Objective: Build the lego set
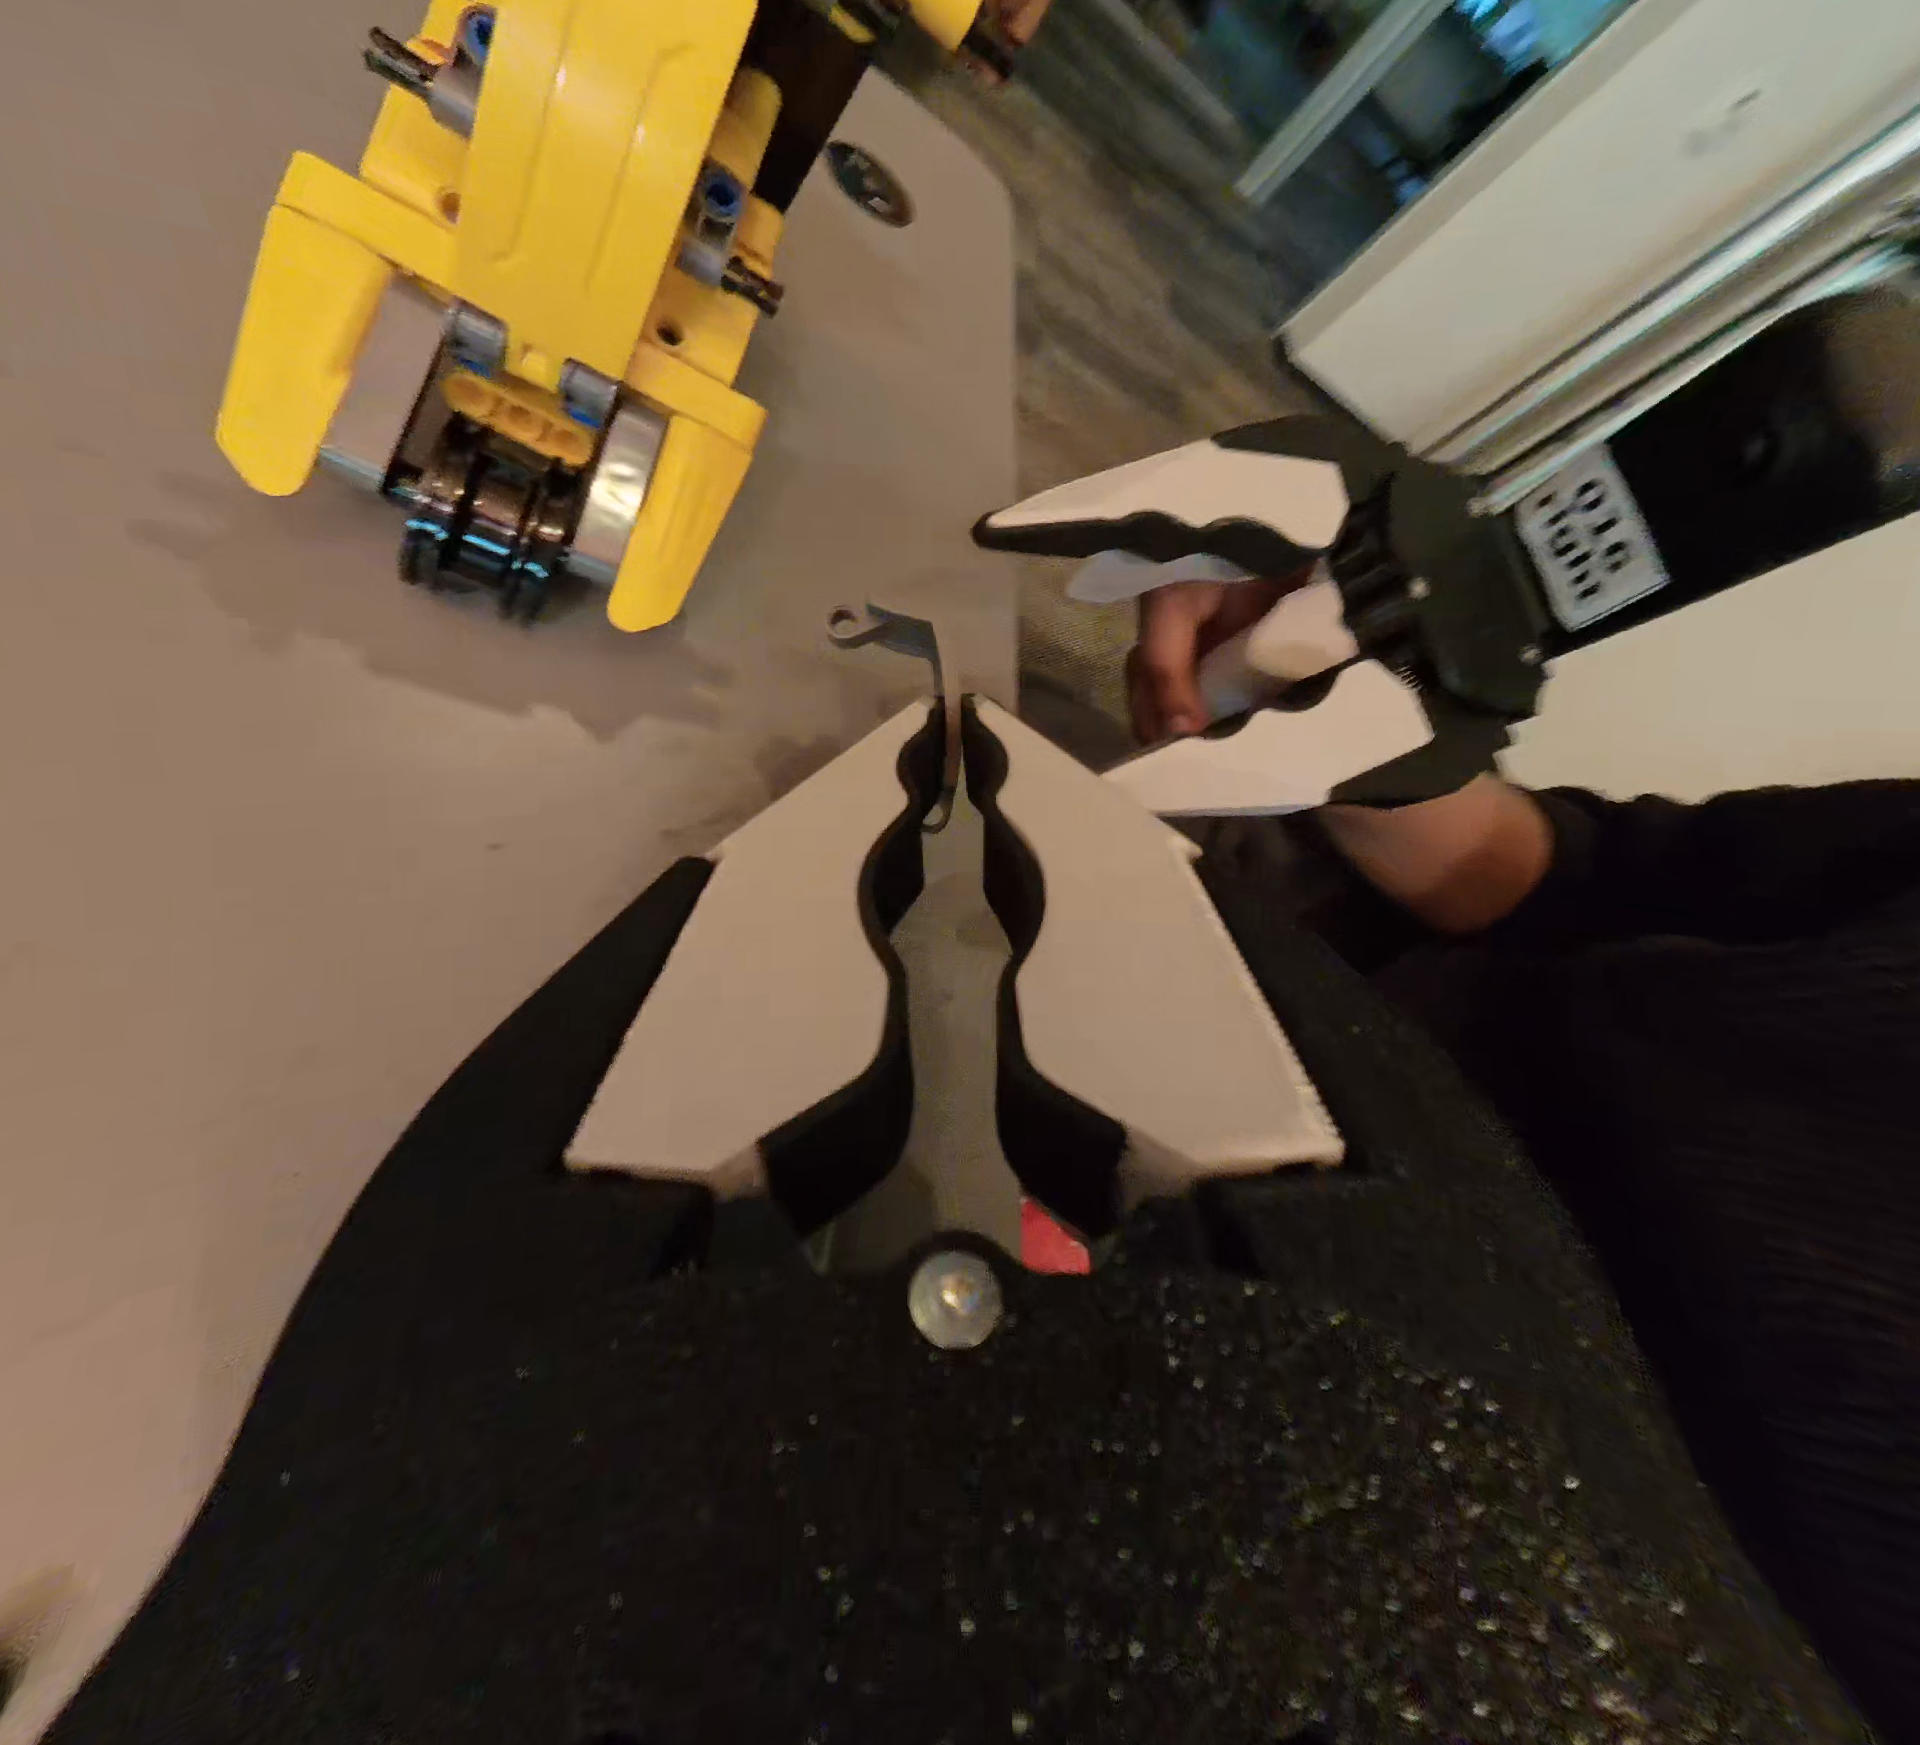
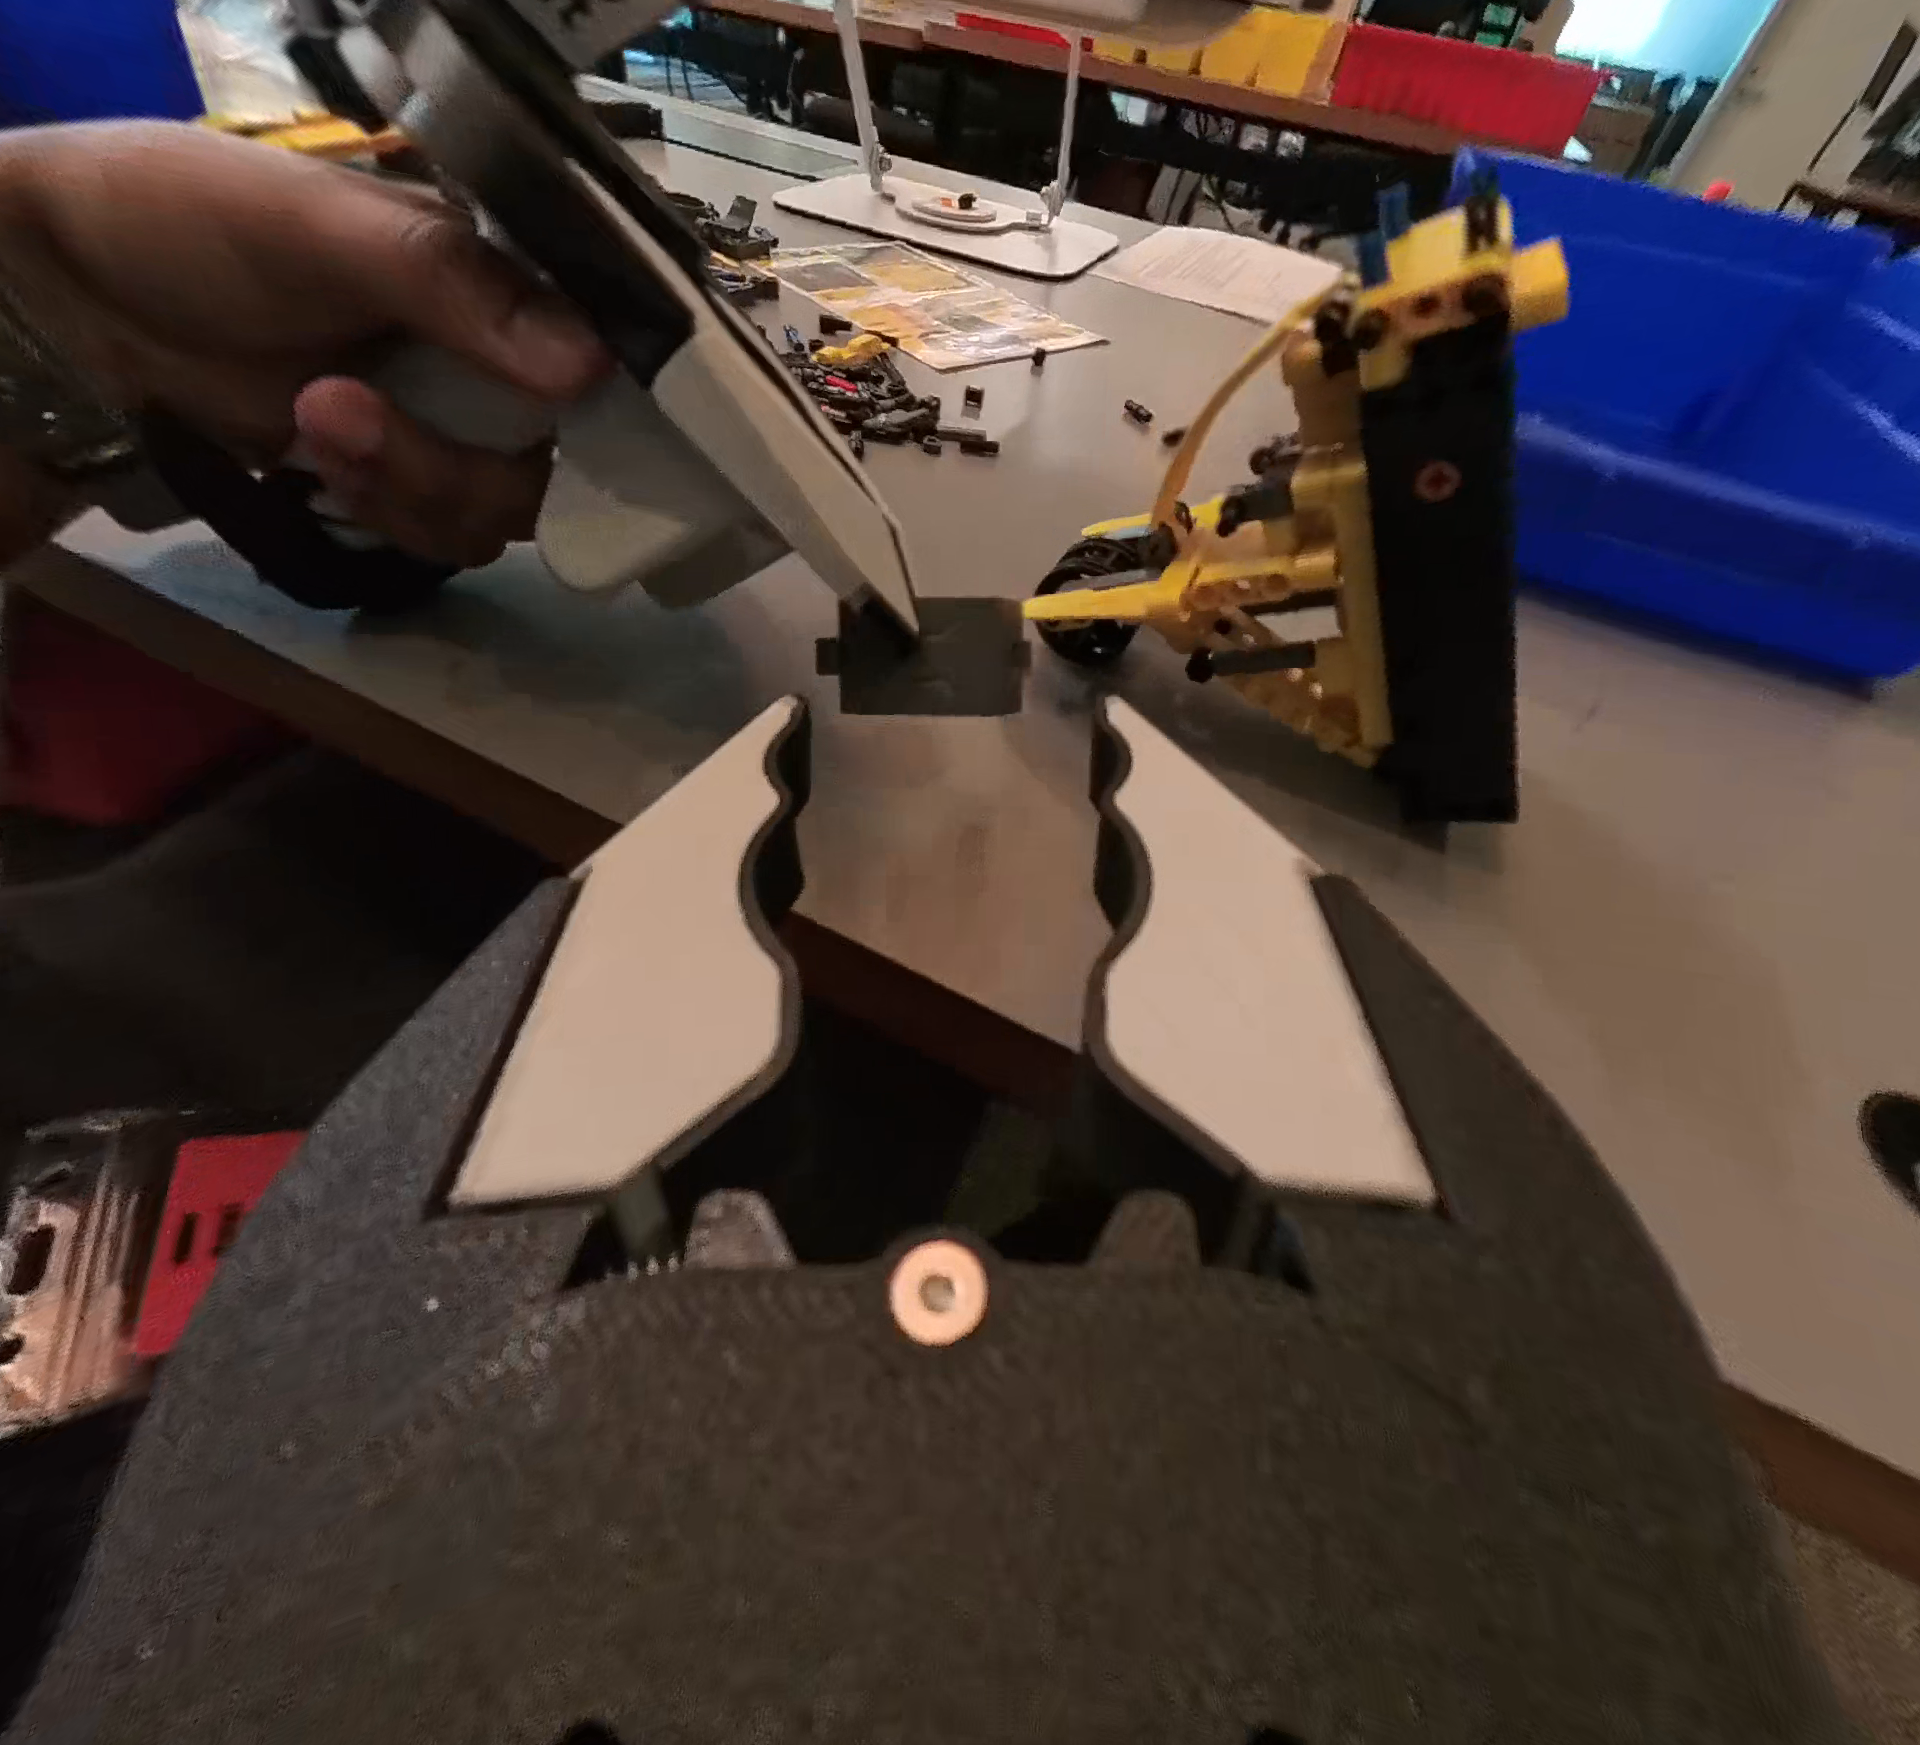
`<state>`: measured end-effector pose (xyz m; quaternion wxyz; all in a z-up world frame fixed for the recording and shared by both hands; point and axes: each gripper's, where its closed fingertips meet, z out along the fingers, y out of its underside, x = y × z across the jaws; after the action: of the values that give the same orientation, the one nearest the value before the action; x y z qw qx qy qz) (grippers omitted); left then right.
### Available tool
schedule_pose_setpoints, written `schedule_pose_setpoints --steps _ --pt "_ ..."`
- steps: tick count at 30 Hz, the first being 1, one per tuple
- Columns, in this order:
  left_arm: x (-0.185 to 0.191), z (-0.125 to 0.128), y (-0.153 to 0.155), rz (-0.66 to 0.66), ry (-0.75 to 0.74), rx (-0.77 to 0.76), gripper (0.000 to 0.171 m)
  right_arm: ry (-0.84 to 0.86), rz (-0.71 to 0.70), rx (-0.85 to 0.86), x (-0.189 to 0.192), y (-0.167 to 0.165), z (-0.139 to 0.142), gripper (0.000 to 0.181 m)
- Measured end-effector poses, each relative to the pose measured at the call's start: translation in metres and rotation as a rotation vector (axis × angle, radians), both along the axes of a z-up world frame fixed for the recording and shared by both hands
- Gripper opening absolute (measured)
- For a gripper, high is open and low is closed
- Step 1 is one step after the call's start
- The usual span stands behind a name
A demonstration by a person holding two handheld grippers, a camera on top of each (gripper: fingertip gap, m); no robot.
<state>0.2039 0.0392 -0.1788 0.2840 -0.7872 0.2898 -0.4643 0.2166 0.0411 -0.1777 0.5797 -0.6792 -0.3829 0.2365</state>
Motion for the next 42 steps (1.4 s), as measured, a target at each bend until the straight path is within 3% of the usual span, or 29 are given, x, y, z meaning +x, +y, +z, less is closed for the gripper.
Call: schedule_pose_setpoints --steps 9,12,25,32,35,36,37,42 --pt "0.016 0.041 -0.031 -0.215 -0.377 -0.169 0.002 0.108 0.112 0.08 -0.004 -0.019 0.027 0.053" --pt "0.017 0.043 -0.033 -0.233 -0.406 -0.189 0.002 0.147 0.12 0.097 0.001 -0.02 0.037 0.045" --pt "0.016 0.049 -0.039 -0.276 -0.459 -0.213 0.001 0.121 0.171 0.117 -0.003 -0.028 0.037 0.045" --pt "0.018 0.047 -0.039 -0.266 -0.44 -0.201 0.002 0.09 0.164 0.12 0.0 -0.027 0.034 0.045" --pt "0.018 0.037 -0.026 -0.179 -0.37 -0.175 0.009 0.039 0.103 0.098 0.005 -0.015 0.025 0.045" --pt "0.016 0.03 -0.018 -0.128 -0.326 -0.159 0.025 0.013 0.061 0.073 0.009 -0.007 0.018 0.045" --pt "0.012 0.024 -0.01 -0.08 -0.271 -0.135 0.031 -0.018 0.017 0.031 0.014 0.002 0.01 0.045" --pt "-0.002 0.009 0.005 0.022 -0.079 -0.008 0.031 -0.086 -0.083 -0.218 0.027 0.024 -0.025 0.045"
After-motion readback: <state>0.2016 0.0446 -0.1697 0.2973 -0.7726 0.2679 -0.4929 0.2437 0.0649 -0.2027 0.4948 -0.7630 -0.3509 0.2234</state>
